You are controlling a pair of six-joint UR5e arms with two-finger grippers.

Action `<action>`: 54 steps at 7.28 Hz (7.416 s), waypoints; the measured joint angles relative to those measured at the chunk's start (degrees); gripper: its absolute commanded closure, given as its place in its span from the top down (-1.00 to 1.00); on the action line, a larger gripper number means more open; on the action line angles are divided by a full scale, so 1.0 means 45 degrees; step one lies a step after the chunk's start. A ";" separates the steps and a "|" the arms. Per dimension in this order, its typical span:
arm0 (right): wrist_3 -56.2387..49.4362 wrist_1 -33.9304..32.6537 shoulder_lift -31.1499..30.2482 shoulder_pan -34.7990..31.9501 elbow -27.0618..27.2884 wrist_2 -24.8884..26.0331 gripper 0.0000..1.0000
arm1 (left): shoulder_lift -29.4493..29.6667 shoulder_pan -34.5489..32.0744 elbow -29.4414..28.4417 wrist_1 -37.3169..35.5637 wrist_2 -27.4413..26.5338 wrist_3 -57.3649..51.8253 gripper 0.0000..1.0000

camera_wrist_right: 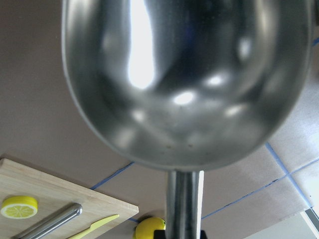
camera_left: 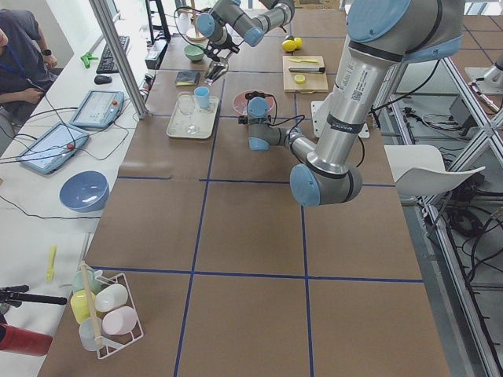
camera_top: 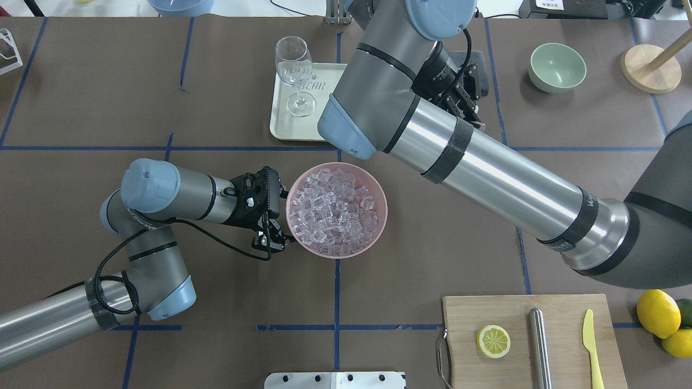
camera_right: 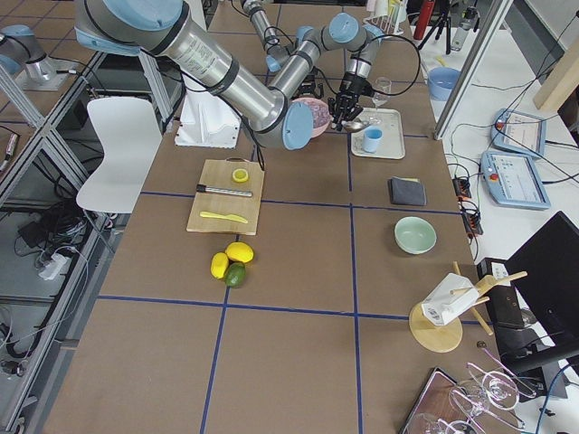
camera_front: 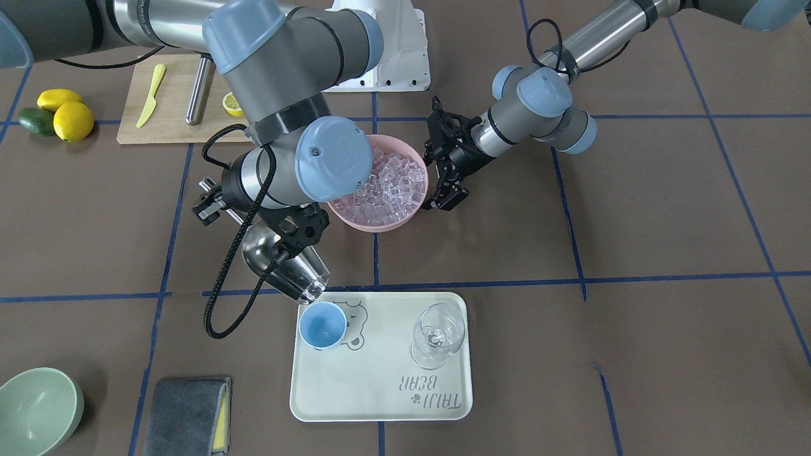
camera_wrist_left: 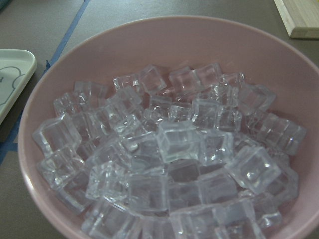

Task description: Put ice in cup with scoop

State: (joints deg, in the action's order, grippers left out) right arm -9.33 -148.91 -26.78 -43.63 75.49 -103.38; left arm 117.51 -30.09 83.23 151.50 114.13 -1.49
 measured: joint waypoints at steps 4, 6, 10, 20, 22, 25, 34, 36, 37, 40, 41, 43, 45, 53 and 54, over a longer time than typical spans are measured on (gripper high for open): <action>-0.0452 -0.0275 0.0195 0.0011 -0.0401 0.0712 -1.00 | 0.0000 0.0007 0.0000 0.0005 0.0003 0.0000 1.00; -0.0761 -0.0497 0.0402 -0.0004 -0.0586 0.0920 -1.00 | 0.0000 0.0007 0.0000 0.0005 0.0007 0.0004 1.00; -0.0878 -0.0506 0.0435 -0.0077 -0.0364 0.0774 -1.00 | -0.0011 0.0007 0.0000 0.0005 0.0008 0.0009 1.00; 0.7083 0.1509 -0.6635 -0.2038 0.8659 -0.3826 -1.00 | -0.0061 0.0005 0.0053 0.0024 0.0004 0.0036 1.00; 0.8578 0.1828 -0.8174 -0.2145 0.9302 -0.5125 -1.00 | -0.0059 0.0007 0.0054 0.0024 -0.0009 0.0035 1.00; 0.9360 0.4488 -1.1013 -0.2146 0.9500 -0.6894 -1.00 | -0.0058 0.0007 0.0041 0.0012 -0.0029 0.0021 1.00; 1.3457 1.3288 -1.4215 0.0251 0.6836 -0.7471 -1.00 | -0.0077 0.0065 0.0043 0.0023 -0.0051 0.0019 1.00; 1.4259 1.4466 -1.4174 0.0441 0.6564 -0.7520 0.99 | -0.0106 0.0066 0.0051 0.0024 -0.0051 0.0019 1.00; 1.4324 1.4596 -1.4137 0.0469 0.6614 -0.7561 1.00 | -0.0118 0.0066 0.0047 0.0024 -0.0051 0.0019 1.00; 1.4257 1.4618 -1.4104 0.0473 0.6981 -0.7592 1.00 | -0.0135 0.0075 0.0040 0.0024 -0.0051 0.0019 1.00; 1.4269 1.4607 -1.4126 0.0304 0.7259 -0.7539 1.00 | -0.0136 0.0071 0.0039 0.0024 -0.0051 0.0019 1.00; 1.4287 1.4569 -1.4180 -0.0479 0.8244 -0.6944 1.00 | -0.0142 0.0068 0.0042 0.0024 -0.0051 0.0015 1.00; 1.4051 1.4558 -1.4166 -0.1142 0.8739 -0.5138 1.00 | -0.0180 0.0066 0.0062 0.0024 -0.0050 0.0002 1.00; 0.1293 1.4322 -1.4683 -0.8947 0.4129 -0.5962 1.00 | -0.0685 -0.0859 0.0179 0.0022 0.0077 -0.0048 1.00; 0.0745 1.3851 -1.4782 -0.9675 0.3935 -0.6047 1.00 | -0.0867 -0.1120 0.0207 0.0013 0.0093 -0.0055 1.00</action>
State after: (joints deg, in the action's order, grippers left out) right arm -5.98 -86.58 -93.30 -87.17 93.20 -130.59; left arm 113.61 -35.13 84.16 151.56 114.55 -1.74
